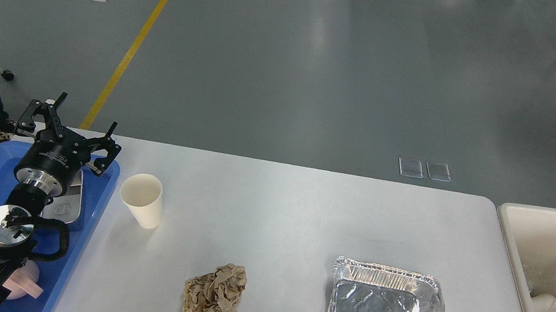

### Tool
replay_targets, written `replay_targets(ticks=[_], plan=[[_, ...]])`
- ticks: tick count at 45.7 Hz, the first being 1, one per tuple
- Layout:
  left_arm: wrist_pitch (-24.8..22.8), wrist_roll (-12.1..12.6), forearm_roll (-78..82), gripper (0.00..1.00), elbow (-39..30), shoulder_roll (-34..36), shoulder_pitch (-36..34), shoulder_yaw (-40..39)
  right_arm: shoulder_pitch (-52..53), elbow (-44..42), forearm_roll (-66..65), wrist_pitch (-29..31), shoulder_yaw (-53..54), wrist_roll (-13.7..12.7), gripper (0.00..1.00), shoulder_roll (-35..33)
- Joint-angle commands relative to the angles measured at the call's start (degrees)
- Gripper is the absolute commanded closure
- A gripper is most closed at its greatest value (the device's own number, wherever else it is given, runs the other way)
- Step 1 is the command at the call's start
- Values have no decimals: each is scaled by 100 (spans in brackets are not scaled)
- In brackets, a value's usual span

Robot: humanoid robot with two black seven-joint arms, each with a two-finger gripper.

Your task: Tidy desktop

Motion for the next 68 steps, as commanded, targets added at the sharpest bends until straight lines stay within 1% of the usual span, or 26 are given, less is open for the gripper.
replay_targets(ticks=[1,12,17,22,24,25,29,37,44,51,55,58,60,65,68], plan=[[0,0,-1,3,11,0,0,-7,6,173,-267,36,-325,12,0,-429],[0,9,-1,3,46,-27,18,1,6,427,-461,27,-1098,30,0,-851],[0,9,-1,3,90,-53,26,10,6,691,-461,27,-1186,30,0,-860],[0,18,-1,3,90,-53,26,10,15,709,-434,45,-1187,65,0,-860],[0,18,-1,3,99,-53,26,10,49,709,-399,149,-1160,161,0,-852],[0,18,-1,3,99,-53,26,10,93,709,-347,359,-1160,240,0,-843],[9,18,-1,3,99,-53,26,10,173,700,-267,756,-1169,249,0,-790],[9,18,-1,3,108,-71,26,37,296,639,-145,1090,-1213,249,0,-764],[26,27,-1,3,108,-115,26,72,305,551,567,1161,-1222,232,0,-772],[35,27,8,3,108,-132,35,89,313,551,603,1143,-1222,206,0,-843],[35,27,8,3,108,-124,62,81,305,551,524,1082,-1230,153,0,-843],[26,27,-1,3,116,-115,79,81,305,568,314,1047,-1257,48,0,-852],[26,27,-1,3,116,-115,105,72,305,568,147,1047,-1301,-93,0,-834],[26,27,-1,3,116,-106,105,54,287,551,-197,1047,-1327,-655,0,-737],[26,27,-1,3,116,-97,105,54,278,525,-346,1047,-1336,-796,0,-632]])
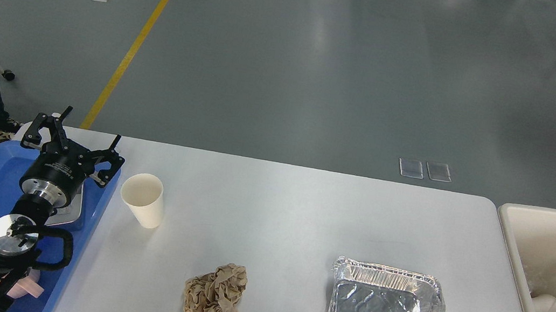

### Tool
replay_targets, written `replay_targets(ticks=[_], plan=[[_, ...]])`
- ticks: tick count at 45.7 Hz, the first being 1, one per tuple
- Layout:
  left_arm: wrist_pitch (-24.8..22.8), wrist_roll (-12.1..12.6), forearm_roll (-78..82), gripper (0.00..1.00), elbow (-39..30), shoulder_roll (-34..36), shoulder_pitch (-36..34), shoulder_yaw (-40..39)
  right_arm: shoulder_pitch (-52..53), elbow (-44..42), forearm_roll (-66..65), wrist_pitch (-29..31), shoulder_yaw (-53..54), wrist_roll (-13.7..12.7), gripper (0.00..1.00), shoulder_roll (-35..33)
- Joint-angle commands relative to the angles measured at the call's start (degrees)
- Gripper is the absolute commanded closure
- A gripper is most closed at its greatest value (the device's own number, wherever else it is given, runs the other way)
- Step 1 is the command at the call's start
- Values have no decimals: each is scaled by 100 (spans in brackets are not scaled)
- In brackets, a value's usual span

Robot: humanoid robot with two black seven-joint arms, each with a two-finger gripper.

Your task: Tidy desktop

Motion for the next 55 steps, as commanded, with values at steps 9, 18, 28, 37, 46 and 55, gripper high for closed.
replay_targets(ticks=[9,18,28,37,46,55], plan=[[10,0,-1,3,9,0,11,10,2,-143,-1463,-73,-51,-445,0,1290],[10,9,-1,3,0,-9,116,-16,2,-838,-2141,-46,-33,-384,0,2300],[27,0,-1,3,0,0,204,-42,37,-1101,-2150,33,-147,-384,0,3021],[45,0,8,3,0,-9,222,-42,423,-1699,-2159,50,-568,-358,0,3619],[45,0,8,3,0,0,283,-60,889,-1726,-2211,42,-1044,-340,0,3979],[45,0,17,3,9,26,292,-60,1030,-2085,-2194,42,-1211,-349,0,4401]])
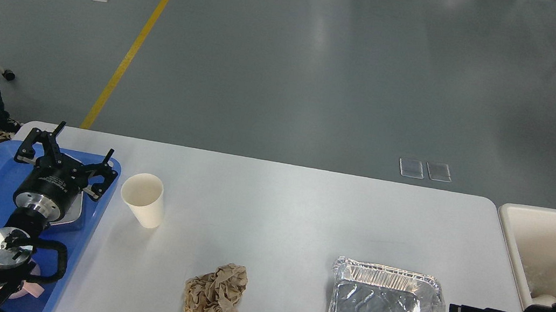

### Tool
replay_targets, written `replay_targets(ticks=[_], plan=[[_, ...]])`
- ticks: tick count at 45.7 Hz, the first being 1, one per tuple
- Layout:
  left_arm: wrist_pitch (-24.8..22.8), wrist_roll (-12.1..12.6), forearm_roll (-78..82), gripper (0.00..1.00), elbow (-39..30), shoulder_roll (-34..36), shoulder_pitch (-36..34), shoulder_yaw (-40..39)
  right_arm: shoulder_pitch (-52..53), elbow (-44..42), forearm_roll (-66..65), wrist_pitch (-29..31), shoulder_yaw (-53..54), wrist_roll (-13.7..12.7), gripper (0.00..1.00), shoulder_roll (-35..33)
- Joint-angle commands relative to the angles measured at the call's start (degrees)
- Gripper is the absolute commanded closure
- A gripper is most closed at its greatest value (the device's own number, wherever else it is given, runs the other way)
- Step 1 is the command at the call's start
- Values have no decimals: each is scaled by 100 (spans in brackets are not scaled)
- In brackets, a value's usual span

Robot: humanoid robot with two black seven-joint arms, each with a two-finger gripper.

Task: Tidy desktop
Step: 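Reach the right gripper to the foil tray edge and grasp it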

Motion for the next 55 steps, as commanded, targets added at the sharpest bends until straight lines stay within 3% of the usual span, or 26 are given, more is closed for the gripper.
replay_targets(ticks=[1,38,41,45,50,52,55], plan=[[0,0,1,3,10,16,11,0,62,-345,4,0,-64,-6,0,311],[17,0,28,3,62,25,37,9,678,-1594,-348,-97,-803,117,0,1393],[17,0,28,3,62,25,29,9,695,-1664,-348,-123,-820,126,6,1472],[17,0,28,3,71,25,37,9,713,-1673,-348,-167,-829,117,26,1481],[17,0,28,3,80,25,37,9,722,-1717,-356,-167,-855,108,57,1490],[17,0,28,3,80,25,37,9,713,-1778,-348,-158,-864,108,74,1507],[17,0,28,3,80,25,37,9,713,-1858,-348,-158,-891,108,77,1560]])
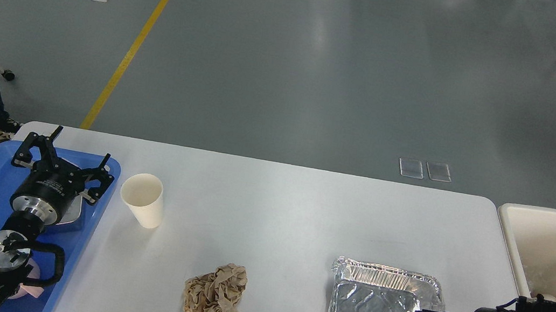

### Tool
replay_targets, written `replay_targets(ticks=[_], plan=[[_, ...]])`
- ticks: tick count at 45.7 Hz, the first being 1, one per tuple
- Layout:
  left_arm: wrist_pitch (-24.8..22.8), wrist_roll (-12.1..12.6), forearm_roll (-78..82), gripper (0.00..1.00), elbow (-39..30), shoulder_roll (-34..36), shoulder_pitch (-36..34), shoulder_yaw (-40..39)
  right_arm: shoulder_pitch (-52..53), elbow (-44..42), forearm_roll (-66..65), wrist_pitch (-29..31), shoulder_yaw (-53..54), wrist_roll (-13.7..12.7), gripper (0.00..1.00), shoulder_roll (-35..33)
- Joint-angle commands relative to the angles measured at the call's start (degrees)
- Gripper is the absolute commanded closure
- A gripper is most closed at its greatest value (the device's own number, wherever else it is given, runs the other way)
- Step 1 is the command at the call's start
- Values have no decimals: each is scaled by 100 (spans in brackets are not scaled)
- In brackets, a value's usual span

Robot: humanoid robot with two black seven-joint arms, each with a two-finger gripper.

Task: Tidy desktop
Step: 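Reach the right gripper to the foil tray edge and grasp it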

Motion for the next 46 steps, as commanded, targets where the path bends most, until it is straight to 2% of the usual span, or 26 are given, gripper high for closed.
replay_targets(ticks=[1,11,23,26,34,46], plan=[[0,0,0,3,1,-1,0,-1,-5,-151,8,4,-63,-8,78,72],[0,0,0,3,1,-1,0,-1,4,-134,-1,-22,-204,0,90,116],[-26,-9,0,3,10,17,44,-10,170,-81,52,-137,-204,-79,92,160],[-26,-9,0,3,10,17,44,-10,188,-20,87,-128,-204,-26,100,125],[-26,-9,0,3,27,-1,44,-10,302,280,113,-84,-204,176,100,-42],[-70,-9,0,3,80,17,44,-10,311,473,122,-31,-213,264,100,-498]])
